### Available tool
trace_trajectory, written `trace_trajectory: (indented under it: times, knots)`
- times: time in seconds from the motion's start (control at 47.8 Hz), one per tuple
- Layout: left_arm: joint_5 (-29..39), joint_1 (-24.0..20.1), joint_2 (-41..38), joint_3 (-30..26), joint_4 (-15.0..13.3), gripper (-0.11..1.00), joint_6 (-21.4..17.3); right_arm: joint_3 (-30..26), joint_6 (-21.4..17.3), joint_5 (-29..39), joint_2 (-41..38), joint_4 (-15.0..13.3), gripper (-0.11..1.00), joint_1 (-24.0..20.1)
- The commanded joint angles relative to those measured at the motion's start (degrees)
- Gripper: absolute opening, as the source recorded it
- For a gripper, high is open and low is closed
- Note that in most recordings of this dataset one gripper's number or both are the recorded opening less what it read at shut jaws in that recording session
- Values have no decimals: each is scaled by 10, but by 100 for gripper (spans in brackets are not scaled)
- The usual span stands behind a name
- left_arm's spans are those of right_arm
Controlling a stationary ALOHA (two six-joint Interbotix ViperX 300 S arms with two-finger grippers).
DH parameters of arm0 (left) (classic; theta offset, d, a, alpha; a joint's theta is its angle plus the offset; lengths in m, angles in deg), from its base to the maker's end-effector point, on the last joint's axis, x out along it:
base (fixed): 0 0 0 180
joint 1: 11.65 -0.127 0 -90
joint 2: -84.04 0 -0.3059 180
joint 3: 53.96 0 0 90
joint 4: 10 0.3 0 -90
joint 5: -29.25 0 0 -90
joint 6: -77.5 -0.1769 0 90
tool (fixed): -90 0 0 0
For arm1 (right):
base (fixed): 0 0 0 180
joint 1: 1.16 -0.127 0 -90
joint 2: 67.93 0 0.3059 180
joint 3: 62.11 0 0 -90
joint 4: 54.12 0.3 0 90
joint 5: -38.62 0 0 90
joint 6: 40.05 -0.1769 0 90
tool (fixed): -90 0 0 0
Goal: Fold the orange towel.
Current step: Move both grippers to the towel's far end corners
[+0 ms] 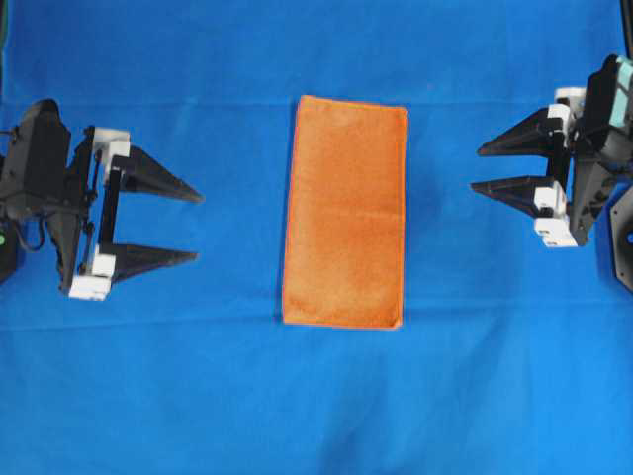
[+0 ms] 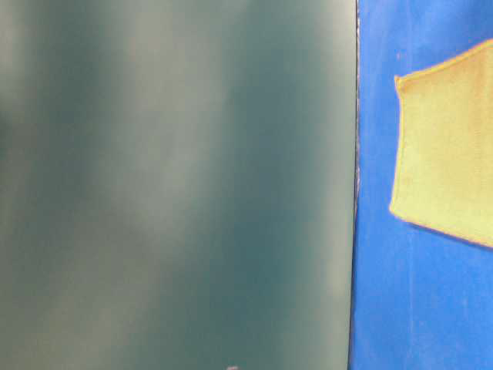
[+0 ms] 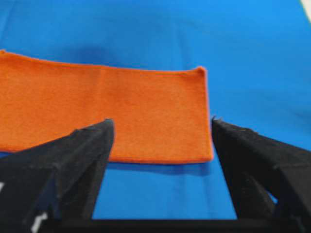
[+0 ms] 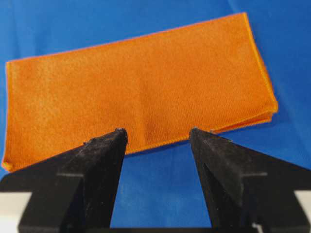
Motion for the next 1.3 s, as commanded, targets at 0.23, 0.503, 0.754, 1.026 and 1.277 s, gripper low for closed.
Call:
trace_trajectory:
  times: [0.23,0.503,0.754,1.026,1.277]
  knots:
    - [-18,-14,-18,-21,1,74,1,-16,-2,-7,-4,-1,59,5]
    - [-12,-98,-126,-105,1,74,-9,-65,2,-9,-75,-9,59,73]
    - [-18,-180,-236,-181,1,74,-39,-121,9,-27,-217,-32,59,145]
    - [-75,-228,-386,-224,1,74,-40,-167,9,-103,-374,-47,59,191]
    - [-132,-264,-478,-244,1,74,-40,-180,9,-142,-467,-47,59,215]
